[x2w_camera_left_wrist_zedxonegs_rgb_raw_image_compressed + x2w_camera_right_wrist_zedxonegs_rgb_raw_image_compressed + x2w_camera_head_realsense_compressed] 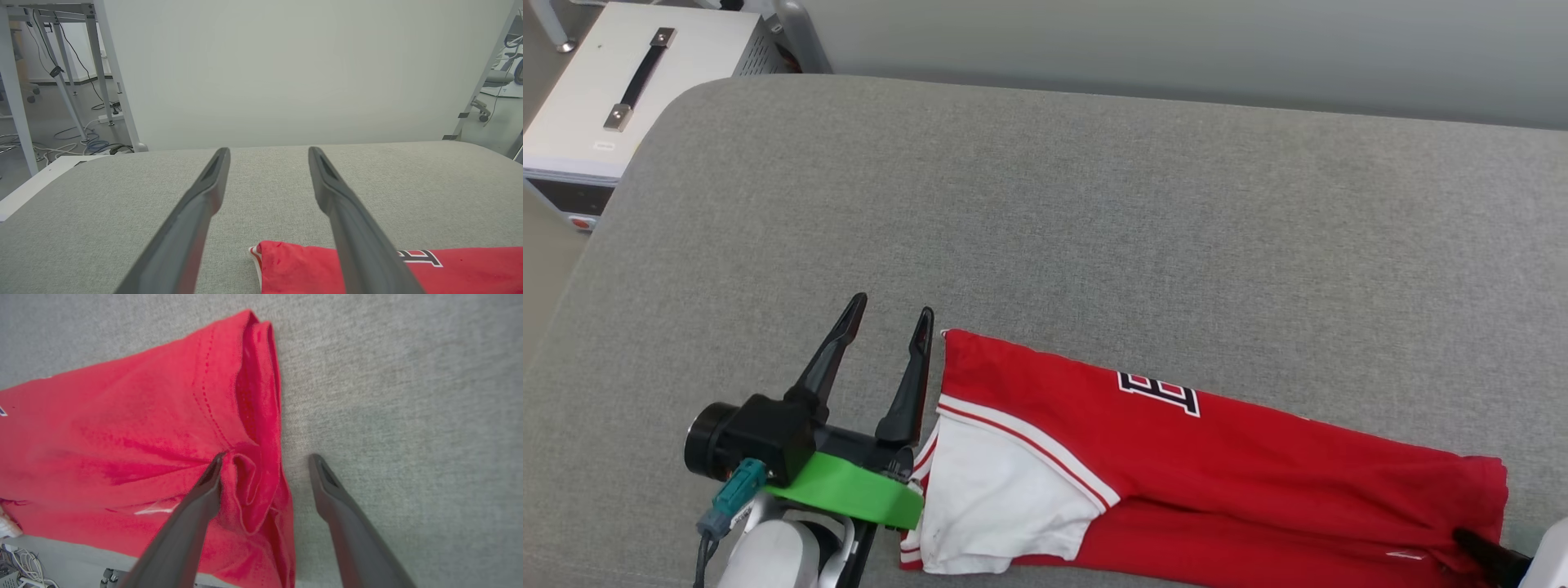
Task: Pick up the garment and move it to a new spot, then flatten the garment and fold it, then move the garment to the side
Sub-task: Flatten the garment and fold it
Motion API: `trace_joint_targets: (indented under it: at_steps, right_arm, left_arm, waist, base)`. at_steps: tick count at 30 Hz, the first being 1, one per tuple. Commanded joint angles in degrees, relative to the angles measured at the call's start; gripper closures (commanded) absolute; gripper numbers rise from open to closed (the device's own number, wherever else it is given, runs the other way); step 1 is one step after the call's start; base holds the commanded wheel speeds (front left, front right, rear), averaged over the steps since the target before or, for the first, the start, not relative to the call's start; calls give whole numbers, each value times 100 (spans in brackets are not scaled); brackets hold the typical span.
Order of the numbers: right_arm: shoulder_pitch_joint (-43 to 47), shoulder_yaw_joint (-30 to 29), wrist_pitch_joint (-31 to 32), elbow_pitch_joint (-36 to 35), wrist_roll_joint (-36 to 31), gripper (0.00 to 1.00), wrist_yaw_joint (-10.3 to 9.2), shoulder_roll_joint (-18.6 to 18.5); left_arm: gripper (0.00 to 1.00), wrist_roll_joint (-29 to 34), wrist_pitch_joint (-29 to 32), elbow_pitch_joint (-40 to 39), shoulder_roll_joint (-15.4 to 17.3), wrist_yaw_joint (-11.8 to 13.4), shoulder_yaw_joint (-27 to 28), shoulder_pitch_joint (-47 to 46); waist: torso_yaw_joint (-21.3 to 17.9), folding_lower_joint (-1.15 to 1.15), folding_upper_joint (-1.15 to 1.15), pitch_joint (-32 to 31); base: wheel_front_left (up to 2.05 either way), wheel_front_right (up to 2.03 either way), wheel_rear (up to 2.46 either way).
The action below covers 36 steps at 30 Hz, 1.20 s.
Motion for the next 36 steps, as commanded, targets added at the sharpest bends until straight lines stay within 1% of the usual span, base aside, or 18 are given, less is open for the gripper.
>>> trace_joint_targets:
  at_steps: [1,7,12,19,20,21,22,23,30,36]
  right_arm:
    - [-80,38,33,103,-25,0,-5,105]
    - [-170,283,42,268,39,0,-5,270]
    - [-202,573,75,315,231,0,-5,406]
    - [-209,863,33,415,383,0,-5,424]
    - [-210,909,20,446,389,24,-5,407]
    - [-212,943,3,467,392,57,-5,389]
    - [-220,980,-47,481,393,97,-5,360]
    - [-228,998,-105,492,395,100,-5,333]
    - [-281,1040,-634,626,349,100,-5,6]
    - [-383,887,-1065,837,257,100,-5,-376]
  left_arm:
    - [0,67,-32,23,-72,-44,51,22]
    - [0,182,-32,75,-215,-103,172,-33]
    - [0,128,-32,106,-162,-108,77,-74]
    - [0,65,-32,143,-114,-109,64,-84]
    - [0,59,-32,147,-110,-109,60,-86]
    - [0,54,-32,151,-106,-109,56,-86]
    - [0,49,-32,154,-103,-109,55,-84]
    - [0,45,-32,157,-101,-109,53,-84]
    - [0,16,-32,200,-76,-109,33,-73]
    - [0,-10,-32,245,-65,-109,9,-52]
  waist:
    - [76,0,0,90]
    - [102,0,0,175]
    - [86,0,0,162]
    - [37,0,0,129]
    - [28,0,0,126]
    - [21,0,0,123]
    - [10,0,0,123]
    - [3,0,0,121]
    - [-51,0,0,52]
    - [-95,0,0,-37]
  base:
    - [0,0,0]
    - [0,0,0]
    - [0,0,0]
    - [0,0,0]
    - [0,0,0]
    - [0,0,0]
    - [0,0,0]
    - [0,0,0]
    - [0,0,0]
    - [0,0,0]
